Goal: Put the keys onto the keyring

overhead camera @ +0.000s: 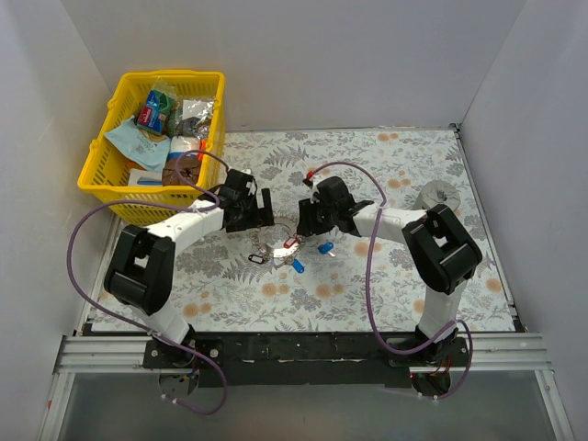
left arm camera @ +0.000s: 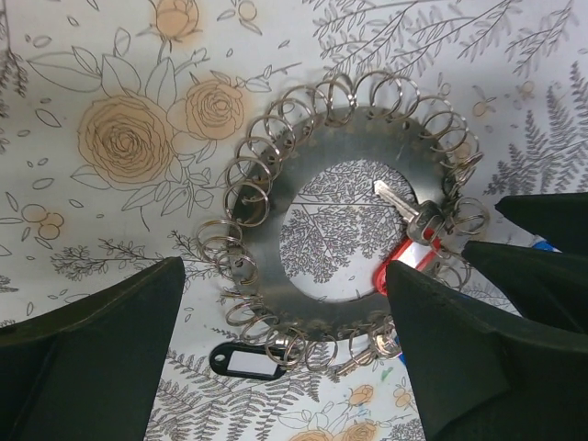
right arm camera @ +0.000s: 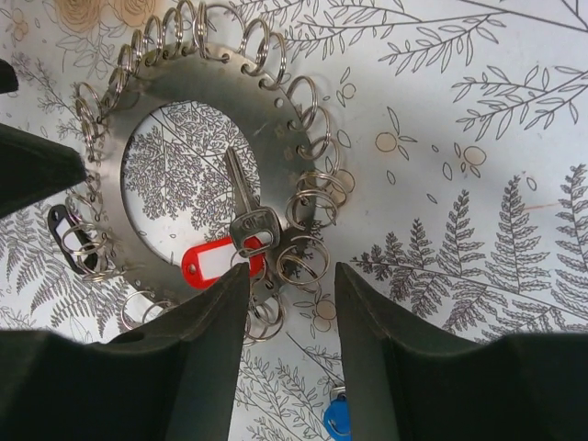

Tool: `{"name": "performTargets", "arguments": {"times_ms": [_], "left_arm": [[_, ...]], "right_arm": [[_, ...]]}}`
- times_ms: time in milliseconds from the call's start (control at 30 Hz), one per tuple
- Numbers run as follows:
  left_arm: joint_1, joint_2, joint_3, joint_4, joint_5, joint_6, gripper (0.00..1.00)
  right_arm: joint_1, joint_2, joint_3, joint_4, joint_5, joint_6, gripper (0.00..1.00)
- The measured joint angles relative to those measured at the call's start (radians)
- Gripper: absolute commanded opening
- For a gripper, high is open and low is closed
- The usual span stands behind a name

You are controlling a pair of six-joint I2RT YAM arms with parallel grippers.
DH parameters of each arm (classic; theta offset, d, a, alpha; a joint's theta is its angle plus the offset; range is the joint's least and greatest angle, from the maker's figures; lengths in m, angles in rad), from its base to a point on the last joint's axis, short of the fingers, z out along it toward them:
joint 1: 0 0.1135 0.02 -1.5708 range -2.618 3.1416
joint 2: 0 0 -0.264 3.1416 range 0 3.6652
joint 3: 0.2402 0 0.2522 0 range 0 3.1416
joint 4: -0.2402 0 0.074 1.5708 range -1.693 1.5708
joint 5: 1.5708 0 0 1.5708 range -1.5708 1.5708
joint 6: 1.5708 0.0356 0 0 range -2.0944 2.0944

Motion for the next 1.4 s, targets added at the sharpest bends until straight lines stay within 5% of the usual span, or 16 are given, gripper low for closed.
{"name": "performTargets", "arguments": {"times_ms": [300, 567, 933, 1400], "left_arm": [[-0.018, 0.058, -0.015, -0.011, -0.018, -0.027, 0.91], [-0.035, 0.090, -0.022, 0.009, -0.021, -0.038, 0.91], [-0.042, 0.115, 0.010, 0.006, -0.027, -0.021, 0.94], [-0.047, 0.206, 0.117, -0.052, -0.144, 0.011, 0.89]], "right_arm": [[0.010, -0.002, -0.042, 0.010, -0.034, 0.010, 0.24], [0.035, -0.051, -0.133, 0.045, -0.098, 0.015, 0.17], [0.058, -0.241, -0.307, 0.091, -0.154, 0.018, 0.22], [0.058, -0.239, -0.207, 0.095, -0.053, 0.008, 0.33]]}}
